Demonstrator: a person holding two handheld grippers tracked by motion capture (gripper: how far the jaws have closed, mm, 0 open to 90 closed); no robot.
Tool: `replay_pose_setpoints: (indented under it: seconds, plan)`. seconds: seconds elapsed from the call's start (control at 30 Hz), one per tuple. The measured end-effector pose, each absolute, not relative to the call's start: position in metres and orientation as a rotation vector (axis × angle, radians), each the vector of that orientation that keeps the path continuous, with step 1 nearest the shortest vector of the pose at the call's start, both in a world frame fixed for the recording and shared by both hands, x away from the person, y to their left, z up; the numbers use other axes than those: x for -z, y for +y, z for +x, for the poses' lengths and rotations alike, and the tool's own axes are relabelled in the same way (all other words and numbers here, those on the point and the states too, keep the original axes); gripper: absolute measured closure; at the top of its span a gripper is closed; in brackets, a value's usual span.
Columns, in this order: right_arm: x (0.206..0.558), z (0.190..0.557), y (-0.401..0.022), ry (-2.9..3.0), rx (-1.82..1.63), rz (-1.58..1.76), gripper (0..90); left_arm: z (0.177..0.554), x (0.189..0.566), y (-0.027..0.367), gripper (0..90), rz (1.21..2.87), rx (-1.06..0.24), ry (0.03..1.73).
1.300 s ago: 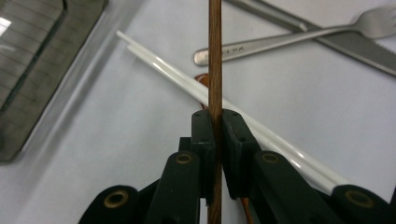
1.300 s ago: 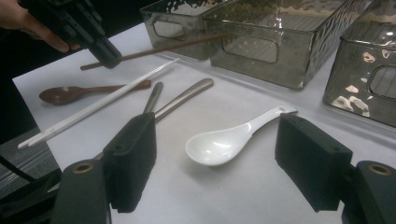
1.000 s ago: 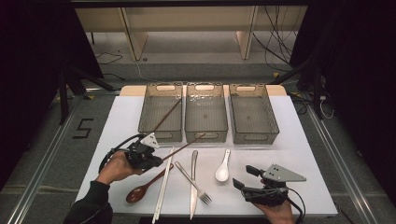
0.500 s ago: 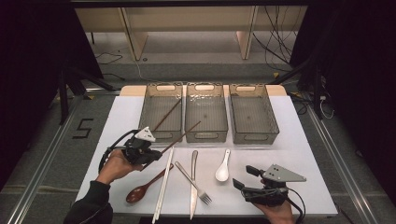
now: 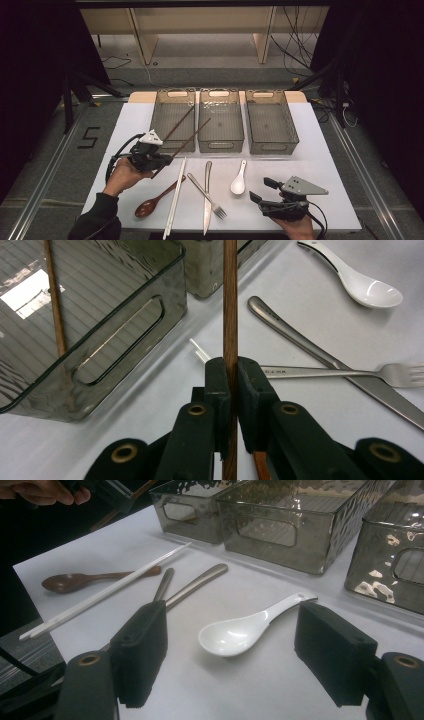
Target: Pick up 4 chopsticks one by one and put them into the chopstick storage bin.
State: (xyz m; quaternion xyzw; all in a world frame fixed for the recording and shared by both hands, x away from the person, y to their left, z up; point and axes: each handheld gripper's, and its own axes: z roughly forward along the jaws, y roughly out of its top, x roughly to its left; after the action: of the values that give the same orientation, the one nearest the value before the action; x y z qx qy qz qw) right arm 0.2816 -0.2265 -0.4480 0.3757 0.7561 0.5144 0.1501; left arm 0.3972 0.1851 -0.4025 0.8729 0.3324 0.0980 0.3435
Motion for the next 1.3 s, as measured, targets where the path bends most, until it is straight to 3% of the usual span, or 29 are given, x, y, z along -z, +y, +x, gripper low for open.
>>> replay_pose_setpoints:
  seconds: [0.3, 1.3]
  plan:
    - [0.45, 0.282, -0.228, 2.169, -1.472, 1.095, 30.1, 0.406, 0.396, 0.184, 83.5, 2.22, -0.243, 0.874]
    - [0.45, 0.283, -0.229, 2.164, -1.474, 1.096, 30.1, 0.479, 0.366, 0.189, 83.5, 2.13, -0.382, 0.981]
